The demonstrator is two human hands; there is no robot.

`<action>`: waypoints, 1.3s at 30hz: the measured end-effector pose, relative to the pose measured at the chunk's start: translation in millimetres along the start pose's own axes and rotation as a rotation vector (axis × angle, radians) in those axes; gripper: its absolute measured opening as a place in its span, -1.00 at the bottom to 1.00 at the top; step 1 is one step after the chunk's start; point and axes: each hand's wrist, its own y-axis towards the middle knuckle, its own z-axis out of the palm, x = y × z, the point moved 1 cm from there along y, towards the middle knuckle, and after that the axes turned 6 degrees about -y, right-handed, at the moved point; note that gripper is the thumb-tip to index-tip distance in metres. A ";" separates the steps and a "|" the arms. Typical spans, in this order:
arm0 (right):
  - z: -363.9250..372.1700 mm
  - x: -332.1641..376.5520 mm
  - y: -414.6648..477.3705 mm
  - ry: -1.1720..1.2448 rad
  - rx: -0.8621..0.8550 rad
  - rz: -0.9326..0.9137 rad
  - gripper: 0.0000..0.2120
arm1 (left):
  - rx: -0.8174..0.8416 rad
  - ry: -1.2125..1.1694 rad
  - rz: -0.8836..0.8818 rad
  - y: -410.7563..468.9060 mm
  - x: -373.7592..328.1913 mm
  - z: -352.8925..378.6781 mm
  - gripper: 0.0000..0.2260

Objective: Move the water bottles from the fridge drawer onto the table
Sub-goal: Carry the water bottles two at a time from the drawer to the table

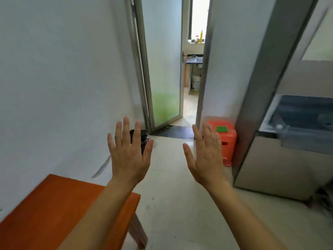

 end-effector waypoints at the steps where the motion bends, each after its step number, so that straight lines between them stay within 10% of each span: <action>1: -15.3 -32.7 -2.7 -0.028 0.004 0.023 -0.40 | 0.005 -0.028 0.035 3.0 -33.2 12.9 -0.41; 13: -131.0 -334.5 -25.3 -0.210 -0.114 0.318 -0.39 | 0.140 -0.219 0.394 45.1 -333.2 156.5 -0.38; 39: -126.9 -774.8 107.8 -0.441 0.057 0.671 -0.40 | 0.568 -0.243 0.630 223.1 -682.8 516.7 -0.32</action>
